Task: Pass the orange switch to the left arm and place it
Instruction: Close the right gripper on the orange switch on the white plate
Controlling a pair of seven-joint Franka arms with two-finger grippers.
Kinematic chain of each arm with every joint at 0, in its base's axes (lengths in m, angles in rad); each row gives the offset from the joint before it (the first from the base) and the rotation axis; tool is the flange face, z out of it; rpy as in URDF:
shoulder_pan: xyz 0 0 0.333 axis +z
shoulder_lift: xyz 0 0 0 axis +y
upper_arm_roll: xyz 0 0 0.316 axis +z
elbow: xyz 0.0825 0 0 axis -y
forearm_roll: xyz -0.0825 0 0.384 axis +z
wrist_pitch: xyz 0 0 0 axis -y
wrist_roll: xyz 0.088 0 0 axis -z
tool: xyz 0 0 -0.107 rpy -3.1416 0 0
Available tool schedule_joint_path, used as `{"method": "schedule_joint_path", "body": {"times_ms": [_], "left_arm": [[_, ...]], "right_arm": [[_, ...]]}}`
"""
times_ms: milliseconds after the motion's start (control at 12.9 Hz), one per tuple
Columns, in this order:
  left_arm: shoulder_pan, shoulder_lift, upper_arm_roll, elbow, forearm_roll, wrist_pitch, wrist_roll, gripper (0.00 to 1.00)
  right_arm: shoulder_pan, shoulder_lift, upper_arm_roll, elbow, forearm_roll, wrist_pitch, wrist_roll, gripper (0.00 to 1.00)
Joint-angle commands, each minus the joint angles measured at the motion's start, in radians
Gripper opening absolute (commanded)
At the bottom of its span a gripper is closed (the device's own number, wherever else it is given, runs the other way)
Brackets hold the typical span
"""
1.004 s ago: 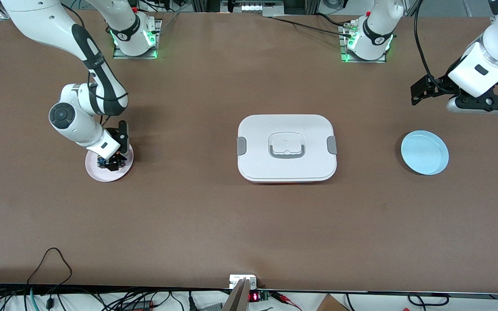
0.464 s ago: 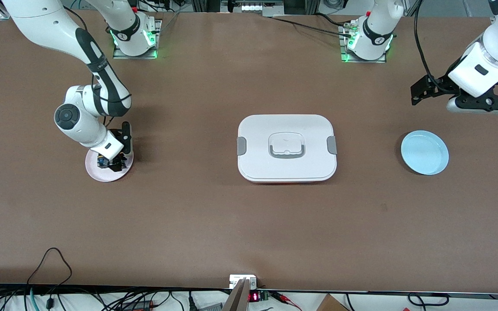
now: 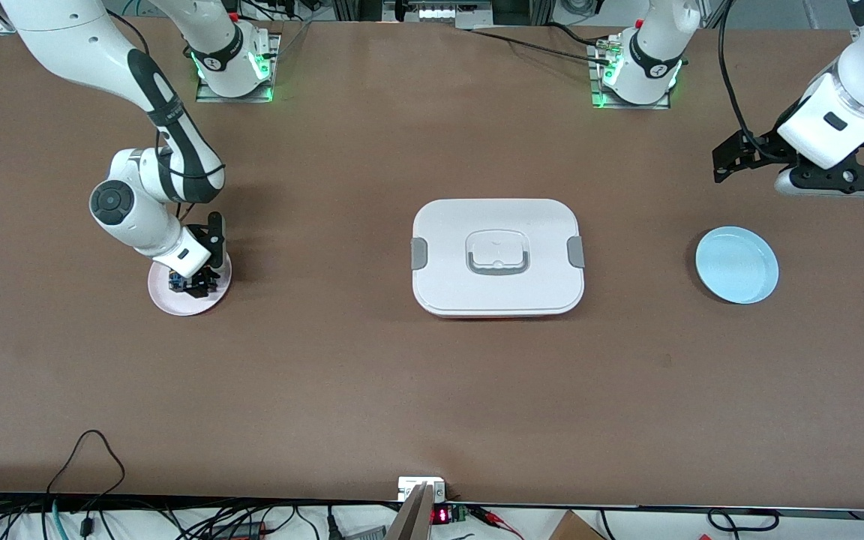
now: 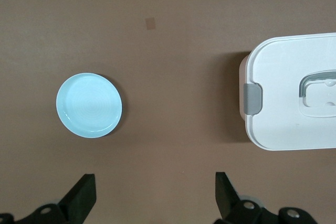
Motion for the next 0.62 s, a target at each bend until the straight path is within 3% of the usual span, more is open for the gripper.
{"method": "schedule_joint_path", "body": {"times_ms": [0, 386, 541], "left_arm": [[0.002, 0.002, 0.001, 0.020, -0.004, -0.020, 0.010, 1.00], [0.002, 0.002, 0.001, 0.020, -0.004, -0.020, 0.010, 1.00], [0.002, 0.001, 0.001, 0.021, -0.004, -0.020, 0.009, 1.00]], "right_arm": [[-0.028, -0.003, 0.018, -0.015, -0.004, 0.028, -0.039, 0.91], [-0.026, -0.005, 0.024, -0.015, -0.004, 0.028, -0.039, 0.82], [-0.028, -0.005, 0.025, -0.015, -0.004, 0.028, -0.039, 0.72]]}}
